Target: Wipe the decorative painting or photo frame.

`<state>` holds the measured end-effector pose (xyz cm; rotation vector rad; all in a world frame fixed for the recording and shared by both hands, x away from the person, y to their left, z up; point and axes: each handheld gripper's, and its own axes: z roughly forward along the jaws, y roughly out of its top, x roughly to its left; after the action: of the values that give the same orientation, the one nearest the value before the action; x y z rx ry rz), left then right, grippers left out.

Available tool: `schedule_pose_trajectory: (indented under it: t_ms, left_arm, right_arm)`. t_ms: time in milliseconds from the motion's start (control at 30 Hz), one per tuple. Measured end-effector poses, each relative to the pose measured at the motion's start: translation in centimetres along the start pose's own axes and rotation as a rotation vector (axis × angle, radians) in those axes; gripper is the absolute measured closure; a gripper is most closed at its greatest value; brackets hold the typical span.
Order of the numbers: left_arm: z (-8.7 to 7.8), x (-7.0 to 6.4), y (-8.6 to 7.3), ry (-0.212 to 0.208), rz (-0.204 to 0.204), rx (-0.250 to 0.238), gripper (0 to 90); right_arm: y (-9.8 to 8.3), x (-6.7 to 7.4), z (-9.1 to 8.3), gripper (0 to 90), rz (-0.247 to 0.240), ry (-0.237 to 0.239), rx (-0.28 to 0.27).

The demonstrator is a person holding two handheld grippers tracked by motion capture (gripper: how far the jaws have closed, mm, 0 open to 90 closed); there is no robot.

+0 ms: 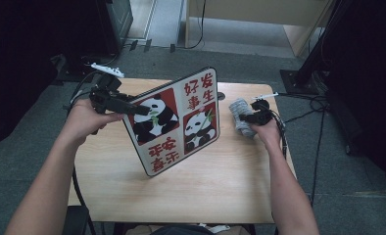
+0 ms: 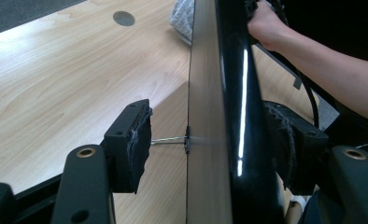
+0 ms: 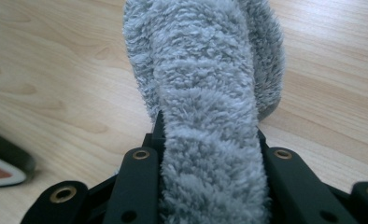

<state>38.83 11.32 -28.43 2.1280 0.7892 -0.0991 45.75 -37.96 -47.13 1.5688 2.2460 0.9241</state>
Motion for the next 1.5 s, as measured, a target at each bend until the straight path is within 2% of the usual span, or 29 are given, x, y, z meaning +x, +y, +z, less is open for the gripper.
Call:
schedule_pose_trajectory:
  t_ms: [267, 367, 600, 633, 700, 767, 933, 1133, 1333, 1500]
  left_arm:
    - [0.1, -0.4, -1.1, -0.001, 0.028, -0.006, 36.4]
    - [0.5, -0.4, -2.1, -0.017, 0.034, -0.010, 36.4]
    - [0.9, -0.3, -3.4, -0.038, 0.037, -0.021, 38.4]
    - [0.8, -0.5, -3.7, -0.031, 0.052, -0.030, 40.1]
    - [0.8, -0.6, -4.1, -0.035, 0.055, -0.034, 42.2]
    - [0.9, -0.6, -4.7, -0.026, 0.061, -0.019, 43.2]
    - [1.7, -0.3, -5.9, -0.029, 0.037, -0.021, 45.6]
    - [2.6, -0.1, -6.6, -0.041, 0.033, -0.031, 48.7]
    - [2.8, 0.0, -7.1, -0.033, 0.006, -0.053, 53.2]
    - [2.9, 0.0, -7.5, -0.036, -0.001, -0.073, 58.2]
  right_arm:
    - [0.5, 1.1, -1.6, 68.7, -0.001, 0.034, 0.010]
    - [1.2, 2.0, -3.1, 68.6, -0.002, 0.070, 0.005]
    - [2.1, 3.4, -4.8, 68.6, -0.032, 0.081, -0.010]
    - [2.2, 3.6, -4.9, 68.4, -0.041, 0.087, -0.012]
    - [2.7, 4.2, -5.5, 68.3, -0.054, 0.101, -0.011]
    - [3.3, 4.7, -6.4, 68.3, -0.077, 0.094, -0.023]
    - [4.2, 5.7, -7.8, 68.3, -0.100, 0.107, -0.055]
    - [5.2, 7.2, -8.8, 68.1, -0.133, 0.128, -0.077]
    - [6.2, 8.2, -9.7, 67.7, -0.153, 0.130, -0.088]
    - [7.8, 8.7, -11.2, 67.5, -0.167, 0.140, -0.081]
